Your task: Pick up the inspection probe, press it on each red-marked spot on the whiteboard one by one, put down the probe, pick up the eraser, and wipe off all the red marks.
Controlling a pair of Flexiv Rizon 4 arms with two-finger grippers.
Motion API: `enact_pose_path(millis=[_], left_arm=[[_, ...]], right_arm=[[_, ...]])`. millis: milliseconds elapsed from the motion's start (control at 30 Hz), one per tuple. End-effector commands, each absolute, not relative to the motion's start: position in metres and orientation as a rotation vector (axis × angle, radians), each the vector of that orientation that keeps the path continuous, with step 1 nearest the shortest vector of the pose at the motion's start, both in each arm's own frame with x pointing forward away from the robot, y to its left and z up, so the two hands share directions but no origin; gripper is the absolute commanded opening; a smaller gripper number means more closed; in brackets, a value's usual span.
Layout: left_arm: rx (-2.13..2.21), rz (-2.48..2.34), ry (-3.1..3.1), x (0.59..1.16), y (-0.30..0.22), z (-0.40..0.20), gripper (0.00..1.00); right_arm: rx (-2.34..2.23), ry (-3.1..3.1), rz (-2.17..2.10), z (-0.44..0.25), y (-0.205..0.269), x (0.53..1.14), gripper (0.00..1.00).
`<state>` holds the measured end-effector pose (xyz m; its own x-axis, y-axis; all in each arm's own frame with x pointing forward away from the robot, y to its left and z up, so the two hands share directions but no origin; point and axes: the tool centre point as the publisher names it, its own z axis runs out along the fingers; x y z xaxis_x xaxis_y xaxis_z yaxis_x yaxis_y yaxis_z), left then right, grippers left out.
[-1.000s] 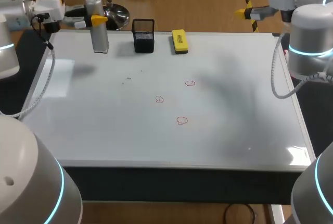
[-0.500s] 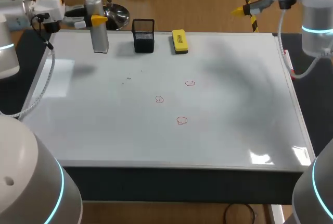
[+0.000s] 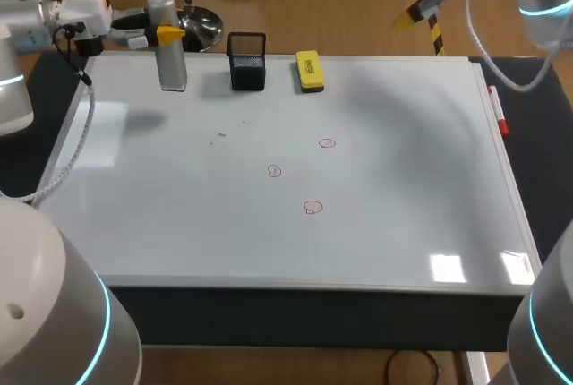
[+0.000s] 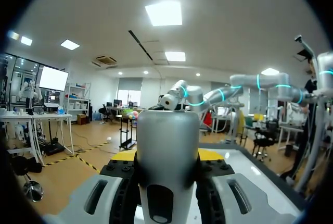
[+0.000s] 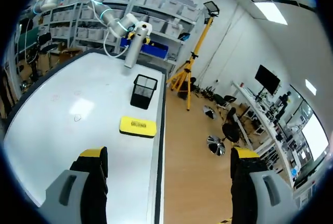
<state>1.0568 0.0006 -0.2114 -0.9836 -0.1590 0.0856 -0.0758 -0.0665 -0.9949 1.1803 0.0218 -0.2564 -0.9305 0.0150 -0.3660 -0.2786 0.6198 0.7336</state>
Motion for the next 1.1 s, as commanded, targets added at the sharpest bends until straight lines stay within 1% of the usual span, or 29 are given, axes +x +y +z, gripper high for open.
enact_pose_path(millis=[33,500,767,1100], left_arm=[[-0.269,-2.233,2.104,1.055,0.0,-0.21,0.0],[-0.269,-2.233,2.104,1.055,0.0,-0.21,0.0],[-0.269,-2.233,2.104,1.055,0.0,-0.21,0.0],[-0.269,-2.233,2.104,1.055,0.0,-0.21,0.0]], right_arm=[[-0.71,2.869,1.199,-0.263,0.028,1.188,1.0],[-1.191,2.97,0.887,-0.279,0.055,1.19,1.0],[-1.434,2.927,0.653,-0.291,0.071,1.189,1.0],[-1.633,2.862,0.519,-0.301,0.092,1.189,1.0]])
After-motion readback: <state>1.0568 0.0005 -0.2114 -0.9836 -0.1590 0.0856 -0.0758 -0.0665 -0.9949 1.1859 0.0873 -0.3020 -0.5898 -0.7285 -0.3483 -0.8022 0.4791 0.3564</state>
